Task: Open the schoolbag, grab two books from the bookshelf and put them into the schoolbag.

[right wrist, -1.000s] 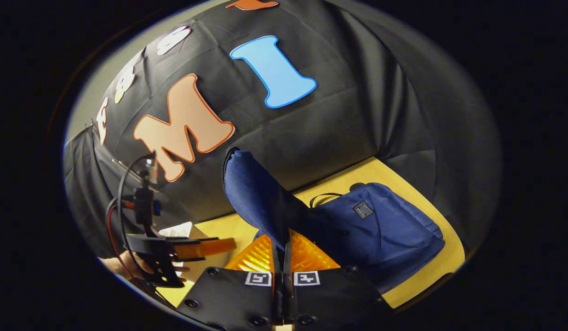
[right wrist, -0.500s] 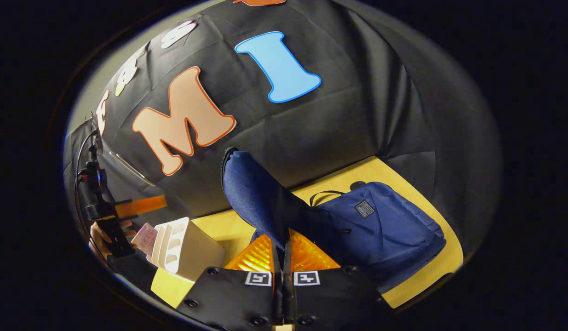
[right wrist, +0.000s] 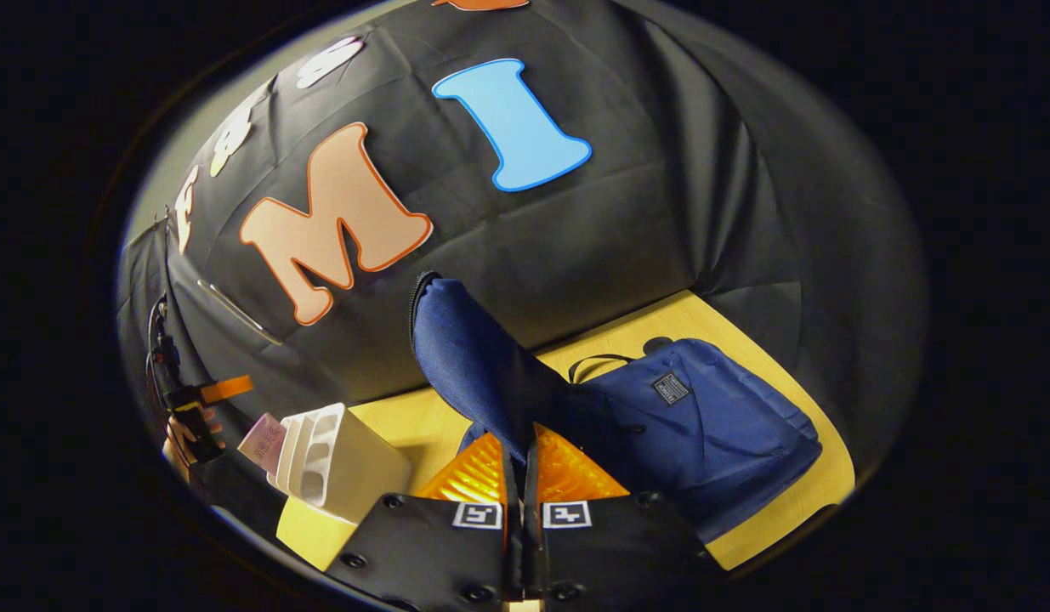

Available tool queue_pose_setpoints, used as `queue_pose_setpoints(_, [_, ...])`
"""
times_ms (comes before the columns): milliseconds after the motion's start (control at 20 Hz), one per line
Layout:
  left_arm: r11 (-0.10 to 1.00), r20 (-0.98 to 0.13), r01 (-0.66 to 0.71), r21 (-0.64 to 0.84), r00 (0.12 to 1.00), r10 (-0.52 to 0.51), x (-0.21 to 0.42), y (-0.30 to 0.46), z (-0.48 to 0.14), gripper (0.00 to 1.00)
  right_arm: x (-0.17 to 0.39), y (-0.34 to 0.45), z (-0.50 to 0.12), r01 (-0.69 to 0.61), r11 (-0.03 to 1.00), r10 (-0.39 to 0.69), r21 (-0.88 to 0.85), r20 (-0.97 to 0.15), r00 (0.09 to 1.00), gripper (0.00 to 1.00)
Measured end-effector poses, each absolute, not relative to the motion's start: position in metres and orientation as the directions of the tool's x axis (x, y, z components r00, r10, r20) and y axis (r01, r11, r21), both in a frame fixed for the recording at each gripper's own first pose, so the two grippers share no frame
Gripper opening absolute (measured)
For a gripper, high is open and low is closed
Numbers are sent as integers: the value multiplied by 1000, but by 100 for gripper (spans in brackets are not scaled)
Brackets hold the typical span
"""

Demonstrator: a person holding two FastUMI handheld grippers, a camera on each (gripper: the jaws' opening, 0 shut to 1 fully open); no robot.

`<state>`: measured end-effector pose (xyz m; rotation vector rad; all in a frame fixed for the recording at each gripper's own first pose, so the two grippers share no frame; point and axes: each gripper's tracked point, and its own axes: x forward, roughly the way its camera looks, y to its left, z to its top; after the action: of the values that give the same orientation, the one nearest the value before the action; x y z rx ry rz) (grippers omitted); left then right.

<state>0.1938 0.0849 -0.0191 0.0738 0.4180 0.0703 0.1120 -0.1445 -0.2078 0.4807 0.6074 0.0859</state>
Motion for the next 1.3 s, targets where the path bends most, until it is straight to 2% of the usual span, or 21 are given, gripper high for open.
queue_pose_setpoints(50, [993,-419,-82,90,901,112,191,103,-26,92,111,-145,-208,61,888,216,456,-530,820,4])
queue_pose_setpoints(200, [982,-450,-160,97,873,187,182,157,-41,92,114,-145,-208,61,891,214,451,-532,819,5])
queue_pose_setpoints(250, [979,-464,-178,94,863,202,181,169,-45,94,113,-145,-209,61,891,214,451,-533,819,5])
queue_pose_setpoints(400, [972,-522,-218,90,821,232,176,206,-62,94,116,-145,-209,68,888,212,455,-536,817,5])
queue_pose_setpoints(450, [972,-551,-216,91,802,230,177,209,-72,92,115,-146,-209,69,888,211,455,-536,817,4])
queue_pose_setpoints(500, [973,-581,-207,97,782,225,175,205,-87,94,115,-146,-209,69,889,211,453,-538,816,4])
queue_pose_setpoints(800, [986,-746,-140,95,646,164,161,203,-139,94,115,-145,-210,64,896,209,440,-544,812,2])
queue_pose_setpoints(1050, [990,-815,-104,91,563,134,153,198,-154,94,115,-148,-209,72,892,205,446,-542,815,5])
queue_pose_setpoints(1300, [994,-861,-79,81,497,110,147,196,-171,91,113,-150,-208,71,894,204,443,-542,815,4])
